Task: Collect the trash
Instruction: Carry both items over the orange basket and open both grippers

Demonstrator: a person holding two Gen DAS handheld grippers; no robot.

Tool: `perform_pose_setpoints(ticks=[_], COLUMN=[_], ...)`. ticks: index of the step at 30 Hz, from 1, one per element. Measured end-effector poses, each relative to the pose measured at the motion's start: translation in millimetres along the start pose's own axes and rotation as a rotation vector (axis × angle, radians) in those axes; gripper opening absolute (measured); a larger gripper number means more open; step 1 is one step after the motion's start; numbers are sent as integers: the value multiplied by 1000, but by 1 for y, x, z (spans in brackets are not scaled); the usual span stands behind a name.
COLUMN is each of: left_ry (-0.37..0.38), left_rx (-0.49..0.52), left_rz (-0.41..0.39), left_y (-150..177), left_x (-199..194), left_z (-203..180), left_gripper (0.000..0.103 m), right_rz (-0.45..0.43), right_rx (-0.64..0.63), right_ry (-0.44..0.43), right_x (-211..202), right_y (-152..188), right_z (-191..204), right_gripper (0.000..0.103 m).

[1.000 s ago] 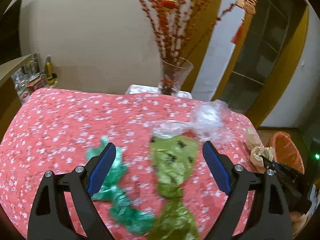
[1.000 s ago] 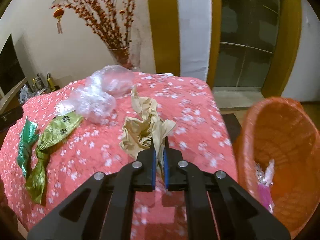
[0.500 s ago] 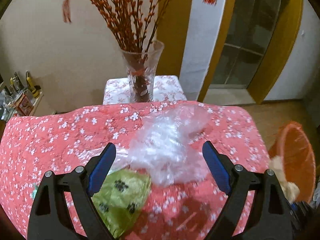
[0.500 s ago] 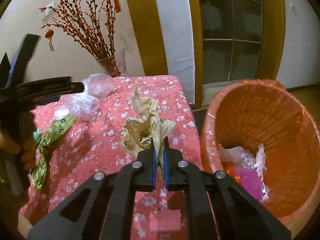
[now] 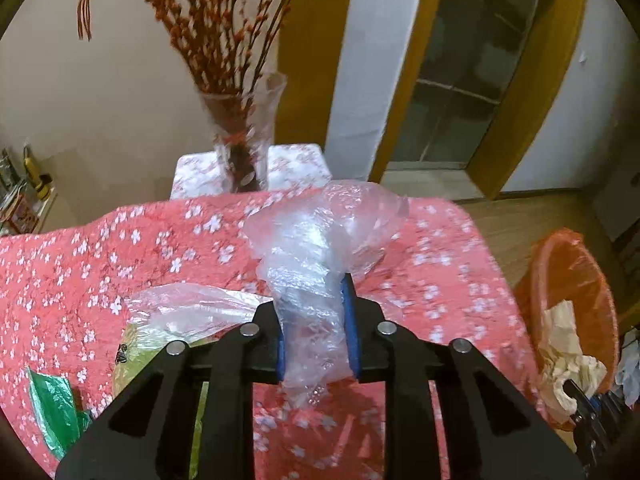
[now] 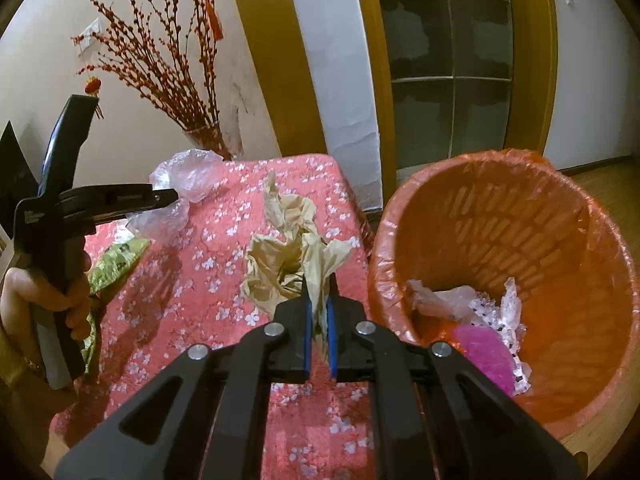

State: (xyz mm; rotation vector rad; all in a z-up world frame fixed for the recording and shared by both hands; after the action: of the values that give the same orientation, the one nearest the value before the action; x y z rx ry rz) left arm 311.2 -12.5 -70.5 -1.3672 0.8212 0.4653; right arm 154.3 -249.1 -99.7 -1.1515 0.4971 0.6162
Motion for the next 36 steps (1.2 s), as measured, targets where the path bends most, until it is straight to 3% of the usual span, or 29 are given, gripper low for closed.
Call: perform_pose_setpoints(ticks=[7,19,27,36], left_ry=[61,217,330,403], left_rx=[25,100,149,184], left_rz=[-74,-114,-110,-89], left_y=[-9,-7,-8,-4], left_x=[-33,-62,-69,-63], left_z=[-22,-86,-131,-170], left_gripper=[22,22,22,22], right_rz=[-59,-160,-220,-237], right_rx=[14,91,160,207], right_ry=[7,97,162,196], right_x=[-25,-69,-95,-101], right_y=[-9,-22,-31,-36], right_z=[-9,-57,-98,-124], right_gripper=[8,8,8,8])
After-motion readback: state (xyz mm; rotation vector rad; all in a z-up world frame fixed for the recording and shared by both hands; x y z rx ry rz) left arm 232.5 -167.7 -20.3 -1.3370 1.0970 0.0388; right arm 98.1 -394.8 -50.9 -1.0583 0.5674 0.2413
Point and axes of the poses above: each gripper's, at about its wrist camera, not at the fingertips, and x roughly the way its jaws point, z to its left, y to its underside, the point moved 2 cm from there along x, roughly the way its jaws point, and after that the axes turned 10 degrees about x, right-handed, at the moved point
